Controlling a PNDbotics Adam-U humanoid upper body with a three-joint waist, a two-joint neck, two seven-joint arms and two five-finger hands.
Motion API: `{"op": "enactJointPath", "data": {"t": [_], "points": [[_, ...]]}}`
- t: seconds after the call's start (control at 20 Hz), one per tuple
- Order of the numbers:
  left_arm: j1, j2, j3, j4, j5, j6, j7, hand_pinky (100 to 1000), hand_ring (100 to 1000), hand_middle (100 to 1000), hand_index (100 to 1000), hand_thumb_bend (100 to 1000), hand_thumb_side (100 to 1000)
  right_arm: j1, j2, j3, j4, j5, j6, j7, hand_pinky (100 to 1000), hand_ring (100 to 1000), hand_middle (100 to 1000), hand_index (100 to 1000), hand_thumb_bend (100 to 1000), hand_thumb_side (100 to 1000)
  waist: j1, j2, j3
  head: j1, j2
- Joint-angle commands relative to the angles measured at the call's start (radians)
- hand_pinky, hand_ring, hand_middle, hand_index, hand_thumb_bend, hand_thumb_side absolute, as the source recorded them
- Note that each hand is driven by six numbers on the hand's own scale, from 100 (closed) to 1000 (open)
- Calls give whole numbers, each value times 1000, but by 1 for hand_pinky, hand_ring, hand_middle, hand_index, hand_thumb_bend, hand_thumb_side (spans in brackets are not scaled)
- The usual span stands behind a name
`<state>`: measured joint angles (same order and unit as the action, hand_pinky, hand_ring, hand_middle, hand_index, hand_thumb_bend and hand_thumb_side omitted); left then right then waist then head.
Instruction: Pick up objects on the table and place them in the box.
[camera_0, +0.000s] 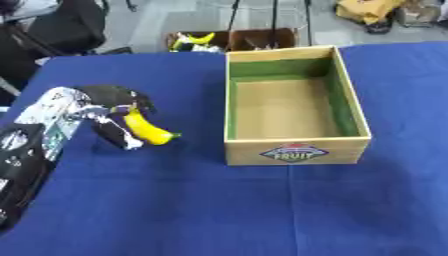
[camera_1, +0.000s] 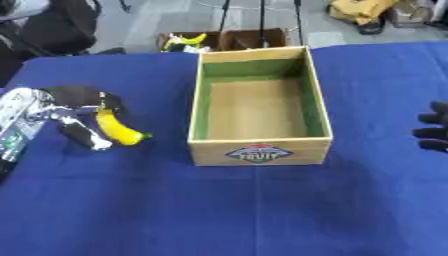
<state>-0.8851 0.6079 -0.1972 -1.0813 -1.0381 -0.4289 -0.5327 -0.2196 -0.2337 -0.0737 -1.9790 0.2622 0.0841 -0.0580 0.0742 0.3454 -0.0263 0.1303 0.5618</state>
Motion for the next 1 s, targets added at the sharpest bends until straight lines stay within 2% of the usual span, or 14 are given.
{"op": "enactJointPath", "data": {"t": [0.05, 0.25, 0.45, 0.7, 1.0], "points": [[-23, 37, 6, -24, -16, -1, 15, 640, 842, 846, 919, 407, 635, -5, -13, -5, -16, -3, -2, 4, 694, 701, 715, 866, 100, 1000, -1, -23, 3, -1, 5], [-19, 45, 2, -30, -28, -11, 22, 624, 830, 818, 872, 378, 608, -3, -13, -7, -15, -4, -2, 5, 695, 701, 715, 867, 100, 1000, -1, -24, 3, -2, 6], [-12, 55, -9, -33, -16, -53, 24, 607, 814, 817, 866, 273, 560, -4, -13, -7, -13, -3, -2, 5, 695, 701, 715, 867, 100, 1000, -2, -22, 3, -3, 4], [-15, 76, -32, -63, 7, -118, -11, 626, 823, 825, 868, 262, 553, -3, -15, -6, -12, -4, -3, 7, 696, 702, 715, 868, 100, 1000, 0, -22, 3, -4, 5], [-15, 80, -46, -93, -42, -140, -25, 628, 823, 831, 872, 262, 555, -5, -14, -7, -13, -6, -4, 9, 696, 702, 715, 868, 100, 1000, 1, -22, 1, -3, 2]]}}
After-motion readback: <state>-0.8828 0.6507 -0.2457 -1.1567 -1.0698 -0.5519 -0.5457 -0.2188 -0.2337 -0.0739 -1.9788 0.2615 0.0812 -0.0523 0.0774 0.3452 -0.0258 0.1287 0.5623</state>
